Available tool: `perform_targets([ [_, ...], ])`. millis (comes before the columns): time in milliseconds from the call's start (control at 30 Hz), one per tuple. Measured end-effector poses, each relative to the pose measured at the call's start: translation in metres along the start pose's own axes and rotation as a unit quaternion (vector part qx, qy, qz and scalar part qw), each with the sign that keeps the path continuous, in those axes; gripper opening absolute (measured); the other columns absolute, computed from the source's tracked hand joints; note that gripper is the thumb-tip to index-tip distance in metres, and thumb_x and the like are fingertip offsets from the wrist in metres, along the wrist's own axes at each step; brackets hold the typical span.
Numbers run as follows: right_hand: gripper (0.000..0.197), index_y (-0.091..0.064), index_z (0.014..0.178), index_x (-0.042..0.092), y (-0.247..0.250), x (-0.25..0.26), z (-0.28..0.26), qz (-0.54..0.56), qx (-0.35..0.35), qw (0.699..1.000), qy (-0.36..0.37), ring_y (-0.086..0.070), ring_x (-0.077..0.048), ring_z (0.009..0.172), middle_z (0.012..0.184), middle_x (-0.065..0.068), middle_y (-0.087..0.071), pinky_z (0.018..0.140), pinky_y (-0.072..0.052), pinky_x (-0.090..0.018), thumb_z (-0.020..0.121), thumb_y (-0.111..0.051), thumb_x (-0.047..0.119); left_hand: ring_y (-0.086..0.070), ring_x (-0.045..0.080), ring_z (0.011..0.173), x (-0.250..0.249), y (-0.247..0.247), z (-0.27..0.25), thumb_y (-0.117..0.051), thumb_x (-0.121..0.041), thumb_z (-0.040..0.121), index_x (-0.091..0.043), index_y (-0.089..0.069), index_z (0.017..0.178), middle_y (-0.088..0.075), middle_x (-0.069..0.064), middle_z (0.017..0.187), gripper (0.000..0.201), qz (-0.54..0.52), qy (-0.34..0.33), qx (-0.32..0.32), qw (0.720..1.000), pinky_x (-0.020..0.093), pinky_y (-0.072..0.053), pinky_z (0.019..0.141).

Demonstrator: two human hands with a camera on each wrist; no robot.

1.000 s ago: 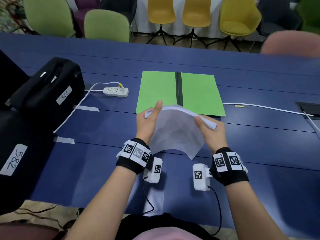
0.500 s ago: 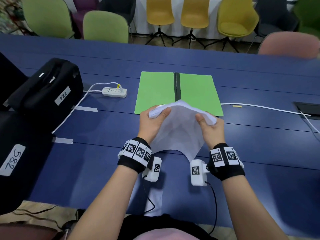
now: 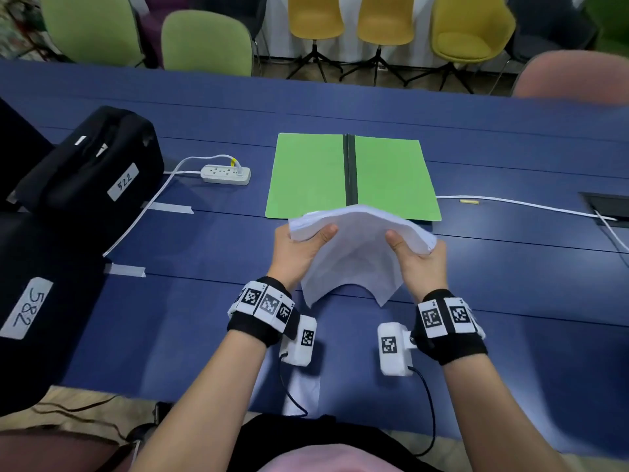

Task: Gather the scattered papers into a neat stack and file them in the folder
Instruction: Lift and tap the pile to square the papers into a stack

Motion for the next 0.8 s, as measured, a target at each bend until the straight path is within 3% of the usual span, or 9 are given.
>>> perform_targets([
  [100, 0.013, -0.062, 0.078, 0.022, -0.005, -0.011, -0.006, 0.004, 0.001, 1.000, -0.029, -0.062, 0.010, 0.057, 0.078, 0.008, -0.066, 0.063, -0.049, -0.017, 0.080, -0.073, 0.014, -0.067, -0.004, 0.066, 0.018, -0.004, -0.002, -0.072, -0.004, 0.082, -0.017, -0.070, 0.087, -0.073, -0.014, 0.075, 0.014, 0.005, 0.029, 0.010, 1.000, 0.018, -0.054, 0.065],
  [267, 0.021, -0.062, 0.067, 0.022, 0.000, 0.002, -0.008, 0.012, -0.006, 1.000, 0.001, -0.062, 0.008, 0.055, 0.058, 0.018, -0.068, 0.058, -0.052, -0.011, 0.083, -0.069, 0.010, -0.068, -0.006, 0.067, 0.009, -0.001, -0.001, -0.071, -0.002, 0.083, -0.020, -0.068, 0.085, -0.073, -0.017, 0.070, 0.019, -0.004, 0.009, 0.016, 1.000, 0.013, -0.053, 0.062],
  [333, 0.017, -0.065, 0.070, 0.023, -0.001, -0.003, -0.010, 0.012, 0.000, 1.000, -0.003, -0.064, 0.006, 0.060, 0.063, 0.016, -0.070, 0.061, -0.053, -0.013, 0.082, -0.071, 0.011, -0.068, -0.006, 0.070, 0.012, 0.001, -0.001, -0.071, -0.002, 0.082, -0.022, -0.068, 0.087, -0.073, -0.017, 0.074, 0.020, 0.007, 0.005, 0.023, 1.000, 0.014, -0.054, 0.066],
  [467, 0.011, -0.062, 0.079, 0.023, -0.008, -0.032, -0.012, -0.026, 0.014, 0.997, -0.071, -0.064, -0.012, 0.079, 0.083, 0.008, -0.066, 0.073, -0.050, -0.024, 0.080, -0.073, 0.020, -0.068, -0.004, 0.070, 0.029, 0.003, 0.001, -0.072, -0.001, 0.081, -0.019, -0.067, 0.091, -0.070, -0.006, 0.088, 0.021, 0.024, 0.040, 0.023, 0.999, 0.023, -0.054, 0.075],
  [500, 0.015, -0.063, 0.086, 0.022, -0.007, -0.036, -0.010, -0.046, 0.013, 0.995, -0.090, -0.064, -0.016, 0.085, 0.089, 0.005, -0.067, 0.077, -0.050, -0.027, 0.078, -0.074, 0.030, -0.067, -0.002, 0.072, 0.031, 0.002, 0.004, -0.072, -0.002, 0.081, -0.019, -0.067, 0.092, -0.070, -0.004, 0.090, 0.020, 0.039, 0.046, 0.033, 0.998, 0.023, -0.054, 0.076],
  [600, 0.086, -0.059, 0.112, 0.008, -0.003, -0.042, -0.004, -0.097, 0.027, 0.988, -0.114, -0.064, -0.024, 0.101, 0.111, -0.008, -0.065, 0.090, -0.052, -0.038, 0.050, -0.074, 0.066, -0.066, 0.003, 0.071, 0.027, 0.006, 0.011, -0.072, -0.005, 0.082, -0.017, -0.067, 0.089, -0.069, 0.000, 0.088, 0.015, 0.079, 0.053, 0.046, 0.994, 0.020, -0.055, 0.069],
  [633, 0.088, -0.060, 0.109, 0.005, -0.001, -0.037, -0.001, -0.111, 0.032, 0.988, -0.101, -0.065, -0.025, 0.100, 0.110, -0.011, -0.066, 0.088, -0.053, -0.039, 0.049, -0.074, 0.068, -0.067, 0.002, 0.068, 0.023, 0.007, 0.013, -0.073, -0.006, 0.081, -0.016, -0.067, 0.089, -0.069, -0.001, 0.087, 0.014, 0.076, 0.048, 0.047, 0.995, 0.019, -0.055, 0.067],
  [733, 0.021, -0.066, 0.081, 0.012, -0.003, -0.007, 0.001, -0.120, 0.056, 0.990, -0.053, -0.067, -0.018, 0.078, 0.088, -0.010, -0.068, 0.070, -0.053, -0.028, 0.081, -0.070, 0.032, -0.070, 0.001, 0.068, 0.016, 0.012, 0.017, -0.073, -0.006, 0.081, -0.012, -0.068, 0.095, -0.071, -0.001, 0.090, 0.016, 0.051, 0.052, 0.062, 0.995, 0.019, -0.056, 0.067],
  [800, 0.015, -0.065, 0.072, 0.020, -0.001, 0.009, 0.003, -0.080, 0.064, 0.994, -0.026, -0.067, -0.004, 0.060, 0.076, -0.001, -0.068, 0.060, -0.053, -0.024, 0.087, -0.065, 0.019, -0.072, 0.009, 0.078, 0.021, 0.013, 0.013, -0.074, -0.013, 0.082, -0.010, -0.069, 0.101, -0.074, 0.002, 0.096, 0.020, 0.057, 0.083, 0.117, 0.988, 0.027, -0.057, 0.075],
])
Point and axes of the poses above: each hand's wrist, its own z-axis towards the middle knuckle, its own y-axis out of the back of the hand, x = y × z, the point moved 9 cm from there along z, towards the middle knuckle
